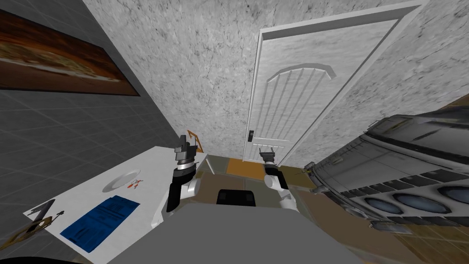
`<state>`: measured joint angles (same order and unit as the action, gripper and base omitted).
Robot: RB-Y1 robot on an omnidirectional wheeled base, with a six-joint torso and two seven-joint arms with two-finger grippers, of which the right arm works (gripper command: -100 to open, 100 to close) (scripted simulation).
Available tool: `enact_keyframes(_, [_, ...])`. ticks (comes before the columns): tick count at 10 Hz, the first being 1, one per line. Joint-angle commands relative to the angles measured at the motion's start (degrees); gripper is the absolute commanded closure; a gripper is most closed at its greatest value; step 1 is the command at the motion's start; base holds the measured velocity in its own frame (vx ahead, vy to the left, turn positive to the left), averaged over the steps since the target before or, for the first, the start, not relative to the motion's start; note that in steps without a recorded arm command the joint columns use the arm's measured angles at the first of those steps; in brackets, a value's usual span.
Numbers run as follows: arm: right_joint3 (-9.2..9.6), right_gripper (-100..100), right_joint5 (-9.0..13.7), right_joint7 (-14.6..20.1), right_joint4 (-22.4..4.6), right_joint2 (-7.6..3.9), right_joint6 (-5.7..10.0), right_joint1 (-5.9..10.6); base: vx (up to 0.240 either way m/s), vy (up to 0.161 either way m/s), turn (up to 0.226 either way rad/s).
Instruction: Pull the door open
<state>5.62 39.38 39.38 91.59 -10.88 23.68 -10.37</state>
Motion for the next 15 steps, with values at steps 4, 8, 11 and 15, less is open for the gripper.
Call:
enact_keyframes(4, [0.95,-100,5.92,4.77,-5.42,-1.38,-0.24,2.48,0.147,0.026,0.061])
enact_keyframes(8, [1.62,-100,10.31,8.17,-9.37,-2.31,-0.54,4.34,0.169,0.017,0.064])
enact_keyframes(11, [2.1,-100,13.49,10.62,-12.23,-2.96,-0.76,5.69,0.158,0.0,0.052])
enact_keyframes(15, [1.49,-100,15.44,13.0,-14.4,-4.62,-0.5,6.19,0.136,-0.002,0.064])
